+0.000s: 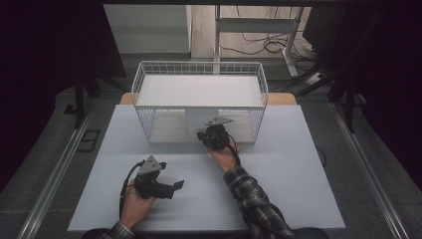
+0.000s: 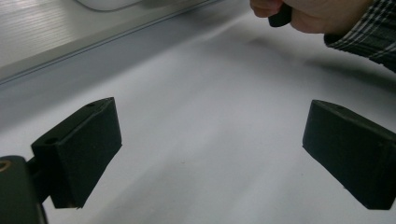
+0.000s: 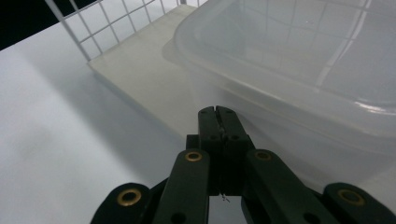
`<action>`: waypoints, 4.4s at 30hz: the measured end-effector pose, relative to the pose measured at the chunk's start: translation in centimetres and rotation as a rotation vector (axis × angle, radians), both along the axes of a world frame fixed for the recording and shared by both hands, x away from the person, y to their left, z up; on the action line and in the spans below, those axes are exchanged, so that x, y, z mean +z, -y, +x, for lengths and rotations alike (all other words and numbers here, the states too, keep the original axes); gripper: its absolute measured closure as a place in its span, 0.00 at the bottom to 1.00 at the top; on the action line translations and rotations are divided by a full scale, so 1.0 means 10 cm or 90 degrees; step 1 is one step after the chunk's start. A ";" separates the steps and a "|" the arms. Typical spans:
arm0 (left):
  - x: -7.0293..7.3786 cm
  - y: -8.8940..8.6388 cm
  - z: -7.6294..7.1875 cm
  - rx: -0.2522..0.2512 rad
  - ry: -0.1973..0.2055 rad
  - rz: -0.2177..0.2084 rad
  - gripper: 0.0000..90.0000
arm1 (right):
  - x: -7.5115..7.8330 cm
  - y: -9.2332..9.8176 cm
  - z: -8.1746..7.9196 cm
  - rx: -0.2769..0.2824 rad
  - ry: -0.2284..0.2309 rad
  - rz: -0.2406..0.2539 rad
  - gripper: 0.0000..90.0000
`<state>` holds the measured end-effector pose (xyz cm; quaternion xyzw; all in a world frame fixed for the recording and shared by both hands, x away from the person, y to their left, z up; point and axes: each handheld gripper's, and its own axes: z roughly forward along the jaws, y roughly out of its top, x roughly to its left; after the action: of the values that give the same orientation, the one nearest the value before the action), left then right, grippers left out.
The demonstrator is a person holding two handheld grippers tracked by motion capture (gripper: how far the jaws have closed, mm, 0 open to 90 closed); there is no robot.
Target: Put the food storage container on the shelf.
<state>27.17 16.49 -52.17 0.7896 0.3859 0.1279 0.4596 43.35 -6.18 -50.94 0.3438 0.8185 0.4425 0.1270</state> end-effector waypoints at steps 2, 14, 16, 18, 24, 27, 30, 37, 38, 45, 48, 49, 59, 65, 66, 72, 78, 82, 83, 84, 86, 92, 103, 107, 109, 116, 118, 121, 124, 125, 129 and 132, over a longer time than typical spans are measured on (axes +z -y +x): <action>0.00 0.00 0.00 -0.002 0.003 0.001 0.04 | 0.01 0.00 -0.03 0.008 0.003 -0.004 0.93; -0.01 -0.03 -0.01 -0.012 0.003 -0.014 0.02 | 0.12 0.17 -0.18 0.011 -0.010 -0.006 0.43; -0.02 -0.03 -0.01 -0.012 0.008 -0.007 0.03 | 0.13 0.21 -0.20 0.015 -0.014 -0.005 0.38; -0.02 -0.03 -0.02 -0.012 0.013 0.002 0.03 | 0.15 0.24 -0.23 0.018 -0.013 -0.003 0.32; -0.02 -0.05 -0.02 -0.013 0.012 0.001 0.04 | 0.22 0.33 -0.34 0.035 -0.002 -0.001 0.23; -0.03 -0.06 -0.02 -0.015 0.006 -0.003 0.04 | 0.23 0.35 -0.38 0.044 0.001 -0.004 0.19; -0.04 -0.07 -0.03 -0.017 0.005 -0.009 0.04 | 0.22 0.38 -0.43 0.046 0.003 -0.011 0.15; -0.04 -0.10 -0.03 -0.016 -0.005 -0.020 0.04 | 0.23 0.45 -0.49 0.052 0.003 -0.015 0.07; -0.04 -0.10 -0.03 -0.017 -0.006 -0.019 0.04 | 0.23 0.47 -0.50 0.052 0.005 -0.016 0.06; -0.04 -0.09 -0.03 -0.025 -0.010 -0.015 0.04 | 0.25 0.61 -0.59 0.049 0.009 -0.018 0.04; -0.04 -0.08 -0.03 -0.026 -0.012 -0.013 0.04 | 0.25 0.67 -0.64 0.048 0.007 -0.020 0.04; -0.04 -0.08 -0.03 -0.026 -0.012 -0.013 0.04 | 0.25 0.68 -0.66 0.048 0.009 -0.023 0.04; -0.02 -0.11 -0.06 -0.018 -0.007 -0.015 0.04 | 0.23 0.81 -0.81 0.051 0.000 -0.026 0.03; -0.02 -0.17 -0.08 -0.009 -0.011 -0.019 0.05 | 0.25 0.88 -0.91 0.043 0.012 -0.036 0.01; -0.01 -0.18 -0.08 -0.007 -0.011 -0.020 0.05 | 0.25 0.89 -0.92 0.041 0.015 -0.037 0.01; -0.01 -0.23 -0.11 0.001 -0.013 -0.022 0.05 | 0.28 0.99 -1.01 0.030 0.021 -0.043 0.00; -0.01 -0.28 -0.14 0.008 -0.016 -0.023 0.05 | 0.30 1.11 -1.09 0.023 0.024 -0.043 0.00; -0.01 -0.31 -0.16 0.013 -0.016 -0.025 0.05 | 0.31 1.21 -1.15 0.017 0.027 -0.047 0.00; -0.01 -0.32 -0.17 0.015 -0.016 -0.025 0.05 | 0.31 1.23 -1.16 0.015 0.027 -0.047 0.00; -0.01 -0.33 -0.17 0.015 -0.016 -0.026 0.05 | 0.31 1.26 -1.18 0.013 0.028 -0.048 0.00; -0.01 -0.34 -0.19 0.017 -0.017 -0.026 0.05 | 0.32 1.31 -1.20 0.008 0.028 -0.047 0.00; 0.00 -0.37 -0.22 0.023 -0.015 -0.024 0.05 | 0.34 1.45 -1.27 -0.009 0.029 -0.041 0.00; 0.00 -0.47 -0.32 0.036 -0.016 -0.023 0.05 | 0.34 1.71 -1.40 -0.038 0.034 -0.043 0.00; 0.00 -0.52 -0.37 0.046 -0.012 -0.025 0.05 | 0.34 1.80 -1.45 -0.052 0.037 -0.044 0.00; 0.01 -0.55 -0.39 0.049 -0.010 -0.026 0.05 | 0.34 1.85 -1.47 -0.058 0.037 -0.042 0.00; 0.01 -0.65 -0.47 0.066 -0.007 -0.020 0.05 | 0.32 1.99 -1.56 -0.080 0.036 -0.045 0.00; 0.01 -0.67 -0.49 0.071 -0.005 -0.018 0.05 | 0.32 2.02 -1.58 -0.085 0.035 -0.042 0.00; 0.00 -0.70 -0.51 0.078 0.000 -0.016 0.05 | 0.30 2.08 -1.62 -0.095 0.030 -0.037 0.00; -0.01 -0.72 -0.54 0.082 0.006 -0.016 0.04 | 0.28 2.13 -1.66 -0.102 0.026 -0.036 0.00; -0.01 -0.73 -0.54 0.081 0.008 -0.017 0.04 | 0.27 2.14 -1.67 -0.104 0.023 -0.036 0.00; -0.02 -0.74 -0.56 0.083 0.006 -0.020 0.04 | 0.22 2.19 -1.71 -0.112 0.015 -0.038 0.00; -0.04 -0.75 -0.57 0.083 0.000 -0.017 0.03 | 0.17 2.22 -1.75 -0.117 0.006 -0.043 0.00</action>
<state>21.47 23.96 -52.59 0.7568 0.4379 0.1526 0.4606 25.88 -28.36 -49.20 0.4108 0.7973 0.4030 0.1820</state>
